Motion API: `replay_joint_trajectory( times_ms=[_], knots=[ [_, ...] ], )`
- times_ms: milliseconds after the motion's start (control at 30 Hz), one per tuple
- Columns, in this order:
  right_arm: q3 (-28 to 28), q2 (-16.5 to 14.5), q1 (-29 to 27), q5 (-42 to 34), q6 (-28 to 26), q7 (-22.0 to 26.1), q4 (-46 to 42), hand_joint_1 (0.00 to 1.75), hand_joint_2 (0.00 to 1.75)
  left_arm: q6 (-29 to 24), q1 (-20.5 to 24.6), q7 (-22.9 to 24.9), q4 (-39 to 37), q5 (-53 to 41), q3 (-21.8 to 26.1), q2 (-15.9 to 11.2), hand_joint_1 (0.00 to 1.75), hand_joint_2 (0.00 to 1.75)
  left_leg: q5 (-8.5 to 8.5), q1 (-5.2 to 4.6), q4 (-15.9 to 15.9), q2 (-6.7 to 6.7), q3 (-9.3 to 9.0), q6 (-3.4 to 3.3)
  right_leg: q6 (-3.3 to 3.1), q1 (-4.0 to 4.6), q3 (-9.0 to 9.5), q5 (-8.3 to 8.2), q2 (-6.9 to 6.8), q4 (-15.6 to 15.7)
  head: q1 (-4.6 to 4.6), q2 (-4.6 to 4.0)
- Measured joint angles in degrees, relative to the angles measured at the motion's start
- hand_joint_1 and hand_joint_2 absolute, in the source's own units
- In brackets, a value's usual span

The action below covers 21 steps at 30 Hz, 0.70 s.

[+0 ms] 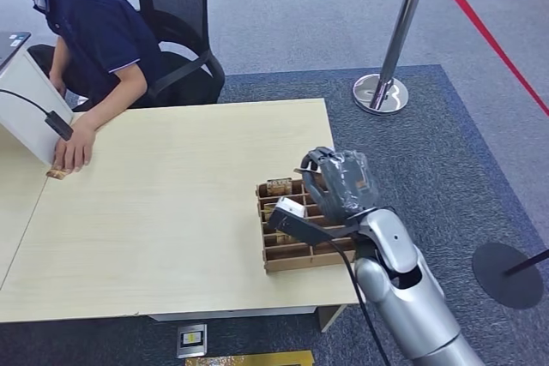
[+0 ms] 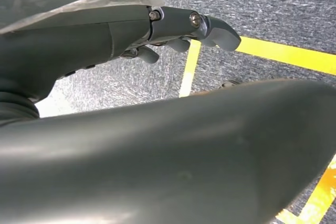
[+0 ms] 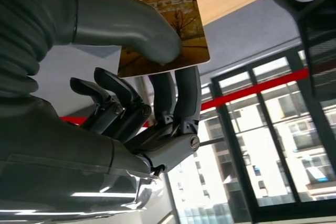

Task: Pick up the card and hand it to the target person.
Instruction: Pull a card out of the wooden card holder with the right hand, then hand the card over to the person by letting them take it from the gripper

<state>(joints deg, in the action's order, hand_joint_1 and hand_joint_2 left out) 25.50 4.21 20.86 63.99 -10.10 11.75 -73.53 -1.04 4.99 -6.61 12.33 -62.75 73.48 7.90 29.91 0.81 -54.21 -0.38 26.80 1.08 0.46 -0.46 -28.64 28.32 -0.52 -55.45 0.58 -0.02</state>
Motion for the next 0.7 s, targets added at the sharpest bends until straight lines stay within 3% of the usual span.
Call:
replay_joint_trajectory(
  times_ms=[233, 567, 700],
  knots=[
    [3.79, -5.09, 7.18, -3.15, 0.96, 0.26, 3.74, 1.75, 1.75, 0.33, 0.26, -0.71, 0.0, -0.85, -0.04, 0.1, 0.0, 0.0, -0.07, 0.01, 0.0, 0.02, -0.02, 0.05, -0.04, 0.01, -0.01, -0.03, 0.0, -0.06, 0.0, 0.0],
    [6.68, -16.08, 19.0, -4.1, -0.38, -0.89, 21.35, 1.75, 1.75, 0.8, 0.57, 0.54, -0.08, -1.78, -0.12, 0.61, 0.0, 0.0, -0.12, 0.02, 0.0, 0.01, -0.01, 0.07, -0.06, 0.02, -0.04, -0.04, 0.0, -0.1, -0.01, 0.0],
    [6.8, -18.6, 21.21, -4.31, -1.44, -1.49, 26.55, 1.75, 1.75, 0.95, 0.59, 0.79, -0.15, -2.11, -0.15, 0.73, 0.0, 0.0, -0.12, 0.01, 0.0, 0.0, 0.01, 0.07, -0.06, 0.02, -0.04, -0.04, 0.0, -0.09, 0.0, 0.0]
  ],
)
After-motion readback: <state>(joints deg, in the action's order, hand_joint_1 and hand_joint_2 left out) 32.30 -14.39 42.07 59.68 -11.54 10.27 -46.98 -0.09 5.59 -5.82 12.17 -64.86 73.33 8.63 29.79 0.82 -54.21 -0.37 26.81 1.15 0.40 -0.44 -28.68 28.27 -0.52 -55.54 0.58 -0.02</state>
